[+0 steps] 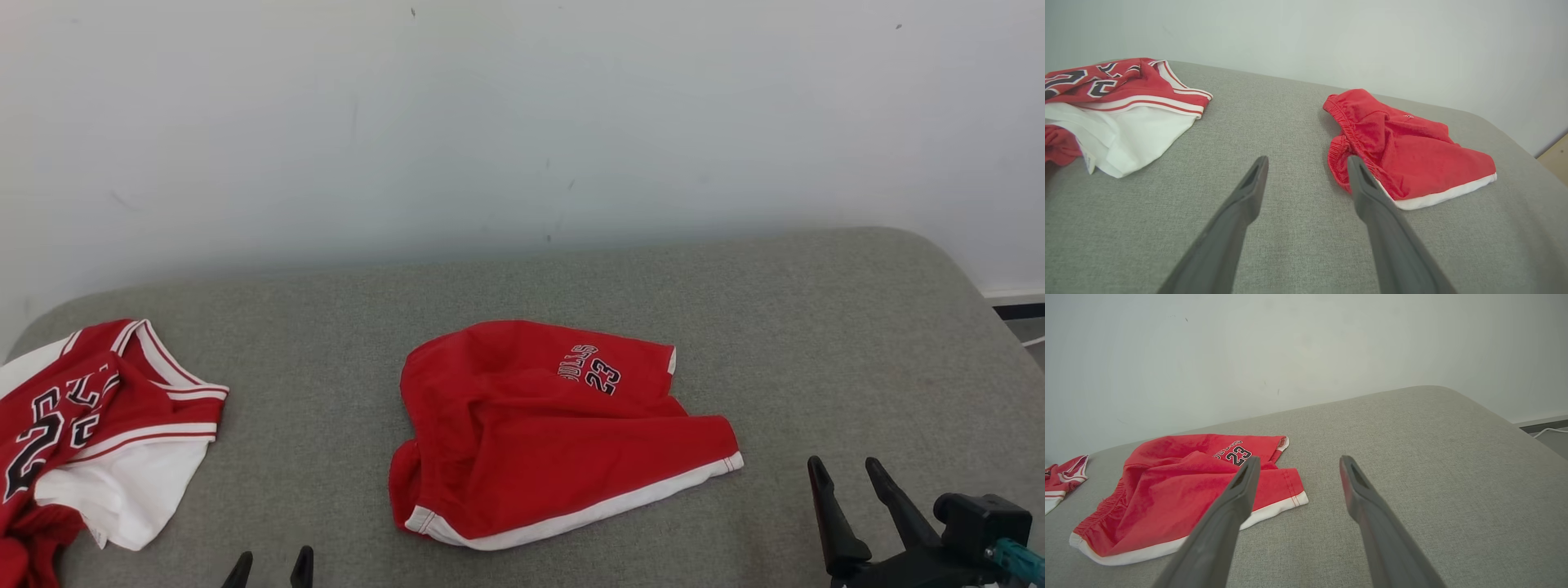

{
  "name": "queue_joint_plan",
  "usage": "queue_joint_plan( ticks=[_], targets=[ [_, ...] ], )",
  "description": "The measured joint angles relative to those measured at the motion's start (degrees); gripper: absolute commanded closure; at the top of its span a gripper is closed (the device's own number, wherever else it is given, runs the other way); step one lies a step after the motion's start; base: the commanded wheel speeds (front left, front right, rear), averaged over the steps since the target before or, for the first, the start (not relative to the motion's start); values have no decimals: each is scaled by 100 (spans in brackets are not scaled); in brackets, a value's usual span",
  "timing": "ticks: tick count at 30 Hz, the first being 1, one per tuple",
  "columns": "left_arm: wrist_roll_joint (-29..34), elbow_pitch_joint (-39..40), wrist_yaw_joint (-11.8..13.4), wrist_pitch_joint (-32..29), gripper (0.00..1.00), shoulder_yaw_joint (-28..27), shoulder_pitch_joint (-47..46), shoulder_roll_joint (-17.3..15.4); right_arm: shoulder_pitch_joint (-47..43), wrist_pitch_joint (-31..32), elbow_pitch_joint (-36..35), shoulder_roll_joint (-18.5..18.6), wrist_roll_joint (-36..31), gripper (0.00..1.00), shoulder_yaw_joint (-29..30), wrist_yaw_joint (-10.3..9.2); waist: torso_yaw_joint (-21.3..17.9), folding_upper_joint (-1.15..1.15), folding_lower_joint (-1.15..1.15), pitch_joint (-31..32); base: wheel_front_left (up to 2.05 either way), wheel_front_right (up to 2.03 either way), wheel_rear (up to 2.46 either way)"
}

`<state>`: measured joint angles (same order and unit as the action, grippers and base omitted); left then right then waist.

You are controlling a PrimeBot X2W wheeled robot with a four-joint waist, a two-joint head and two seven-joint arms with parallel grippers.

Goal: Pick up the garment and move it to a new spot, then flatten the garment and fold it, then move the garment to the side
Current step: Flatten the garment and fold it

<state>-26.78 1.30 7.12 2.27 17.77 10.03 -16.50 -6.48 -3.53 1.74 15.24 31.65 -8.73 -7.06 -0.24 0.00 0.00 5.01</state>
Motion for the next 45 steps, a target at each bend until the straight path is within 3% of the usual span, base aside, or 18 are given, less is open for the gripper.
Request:
queue_joint_plan(
  ticks=[12, 20, 32, 45],
  targets=[
    [222, 138, 0, -590, 0, 166, -263, -8, 143, 493, 60, 123, 1, 0, -104, 2, -9, 0, 1, -216, 0, 0, 0],
    [368, -179, -20, -1410, 0, 545, -960, 3, 873, 1290, 289, 445, 0, 0, -371, 213, 9, 0, 1, -509, 0, 0, 0],
    [443, -733, -475, -2368, 0, 1147, -2100, 238, 2097, 2370, 1187, 605, 10, 0, -742, 543, 110, 1, 1, -1265, 0, 0, 0],
    [405, -903, -664, -2597, 0, 1292, -2355, 417, 2510, 2676, 1657, 401, 9, 4, -1017, 691, 335, 1, 1, -1702, 0, 0, 0]
  ],
)
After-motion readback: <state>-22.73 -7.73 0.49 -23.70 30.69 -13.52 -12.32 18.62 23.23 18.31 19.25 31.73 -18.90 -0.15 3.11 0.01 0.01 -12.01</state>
